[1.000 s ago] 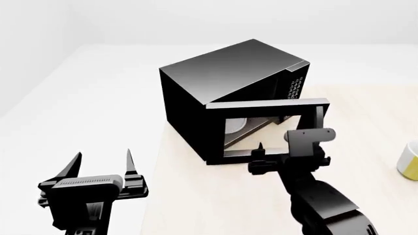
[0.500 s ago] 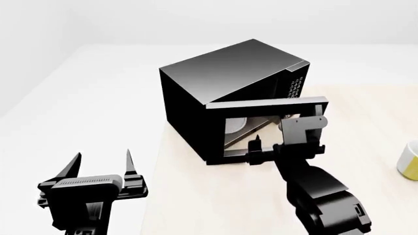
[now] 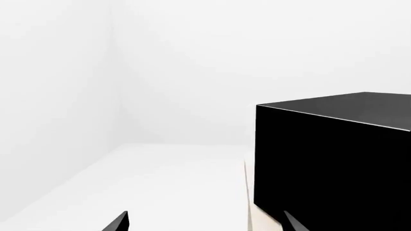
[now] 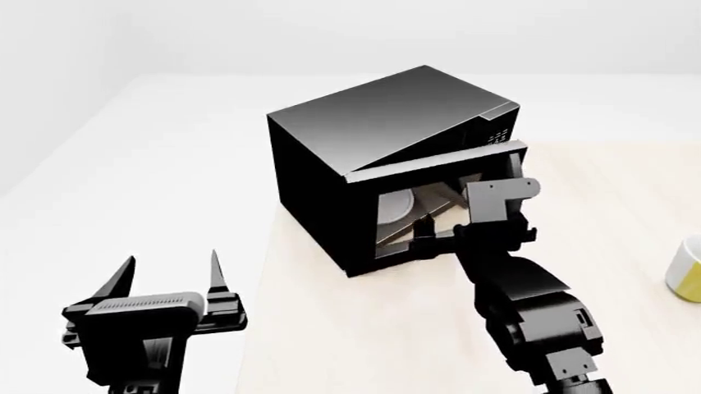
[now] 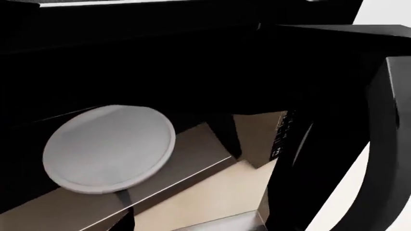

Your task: Close the microwave.

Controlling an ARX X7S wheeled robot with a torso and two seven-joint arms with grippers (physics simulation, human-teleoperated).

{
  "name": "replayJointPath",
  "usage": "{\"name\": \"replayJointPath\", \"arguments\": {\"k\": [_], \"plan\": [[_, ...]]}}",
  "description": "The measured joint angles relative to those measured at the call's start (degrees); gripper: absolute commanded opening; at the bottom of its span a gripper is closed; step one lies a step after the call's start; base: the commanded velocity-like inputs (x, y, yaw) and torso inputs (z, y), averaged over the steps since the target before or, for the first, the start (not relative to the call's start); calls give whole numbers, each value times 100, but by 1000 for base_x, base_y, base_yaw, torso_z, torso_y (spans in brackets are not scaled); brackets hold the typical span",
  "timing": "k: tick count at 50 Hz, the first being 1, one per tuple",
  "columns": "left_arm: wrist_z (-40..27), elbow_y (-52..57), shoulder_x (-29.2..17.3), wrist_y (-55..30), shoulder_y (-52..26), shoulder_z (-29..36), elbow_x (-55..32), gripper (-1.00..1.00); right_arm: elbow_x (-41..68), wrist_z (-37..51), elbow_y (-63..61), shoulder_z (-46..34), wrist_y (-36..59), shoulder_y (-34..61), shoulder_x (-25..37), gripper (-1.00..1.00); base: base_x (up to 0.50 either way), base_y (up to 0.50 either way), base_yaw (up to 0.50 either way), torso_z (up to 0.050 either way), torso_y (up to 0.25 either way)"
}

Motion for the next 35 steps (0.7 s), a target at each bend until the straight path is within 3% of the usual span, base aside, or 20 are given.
{"name": "replayJointPath", "arguments": {"k": [35], "plan": [[-37, -35, -30, 30, 1, -1, -60, 100, -134, -328, 1766, -161, -621, 1050, -454, 100, 0, 0, 0, 0, 0]]}}
